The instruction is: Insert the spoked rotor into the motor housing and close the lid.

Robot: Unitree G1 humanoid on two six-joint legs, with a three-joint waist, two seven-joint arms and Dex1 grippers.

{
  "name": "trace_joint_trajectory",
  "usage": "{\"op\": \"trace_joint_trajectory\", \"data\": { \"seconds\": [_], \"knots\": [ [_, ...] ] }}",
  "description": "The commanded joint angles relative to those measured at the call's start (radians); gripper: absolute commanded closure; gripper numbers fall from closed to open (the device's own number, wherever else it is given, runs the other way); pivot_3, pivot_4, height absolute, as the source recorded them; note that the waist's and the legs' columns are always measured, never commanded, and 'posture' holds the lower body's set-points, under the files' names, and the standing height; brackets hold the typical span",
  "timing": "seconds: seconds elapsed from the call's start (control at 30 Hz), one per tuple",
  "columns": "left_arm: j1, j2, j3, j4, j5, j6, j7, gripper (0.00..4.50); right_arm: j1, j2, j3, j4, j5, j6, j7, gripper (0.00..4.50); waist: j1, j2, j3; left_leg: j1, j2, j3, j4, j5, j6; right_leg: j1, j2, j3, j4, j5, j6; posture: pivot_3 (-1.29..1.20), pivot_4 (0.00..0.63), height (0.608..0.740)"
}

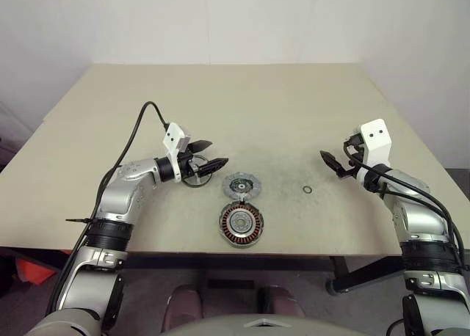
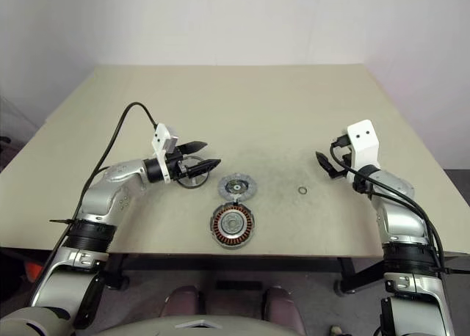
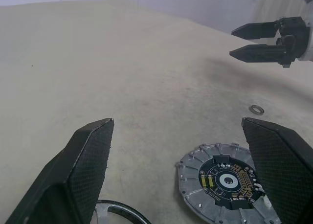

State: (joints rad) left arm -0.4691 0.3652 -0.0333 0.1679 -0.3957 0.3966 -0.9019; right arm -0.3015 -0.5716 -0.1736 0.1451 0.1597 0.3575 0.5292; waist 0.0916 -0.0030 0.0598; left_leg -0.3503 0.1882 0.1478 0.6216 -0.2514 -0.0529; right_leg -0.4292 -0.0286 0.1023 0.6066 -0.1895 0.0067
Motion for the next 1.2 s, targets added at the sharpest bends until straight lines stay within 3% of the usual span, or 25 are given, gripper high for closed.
{"op": "trace_joint_trajectory", "data": {
  "seconds": [0.03, 0.17, 1.07, 1.2],
  "knots": [
    [-0.012, 0.007, 0.025, -0.037, -0.019, -0.009, -0.005, 0.07, 0.001, -0.043, 0.024, -0.064, -0.006, -0.041, 0.061, 0.00, 0.000, 0.000, 0.000, 0.000, 0.000, 0.000, 0.000, 0.000, 0.000, 0.000, 0.000, 0.000, 0.000, 0.000, 0.000, 0.00, 0.000, 0.740],
    [-0.011, 0.007, 0.025, -0.029, -0.018, -0.014, -0.007, 0.07, 0.012, -0.073, 0.037, -0.159, 0.030, -0.019, 0.132, 0.00, 0.000, 0.000, 0.000, 0.000, 0.000, 0.000, -0.001, 0.000, 0.000, 0.000, -0.001, -0.001, 0.000, 0.000, 0.000, 0.00, 0.000, 0.740],
    [-0.001, 0.012, 0.028, -0.040, -0.018, -0.017, -0.009, 0.07, 0.016, -0.091, 0.076, -0.136, -0.009, -0.024, 0.176, 0.00, 0.000, 0.000, 0.000, 0.000, -0.001, -0.001, -0.006, 0.006, 0.001, 0.001, -0.012, -0.017, 0.000, -0.001, -0.002, 0.00, 0.000, 0.740],
    [0.005, 0.011, 0.025, -0.046, -0.019, -0.014, -0.009, 0.07, 0.085, -0.084, 0.065, -0.204, 0.050, 0.059, 0.210, 0.00, 0.000, 0.000, 0.000, 0.000, -0.001, -0.001, -0.007, 0.006, 0.001, 0.001, -0.012, -0.018, -0.001, -0.001, -0.002, 0.00, 0.000, 0.740]
  ]
}}
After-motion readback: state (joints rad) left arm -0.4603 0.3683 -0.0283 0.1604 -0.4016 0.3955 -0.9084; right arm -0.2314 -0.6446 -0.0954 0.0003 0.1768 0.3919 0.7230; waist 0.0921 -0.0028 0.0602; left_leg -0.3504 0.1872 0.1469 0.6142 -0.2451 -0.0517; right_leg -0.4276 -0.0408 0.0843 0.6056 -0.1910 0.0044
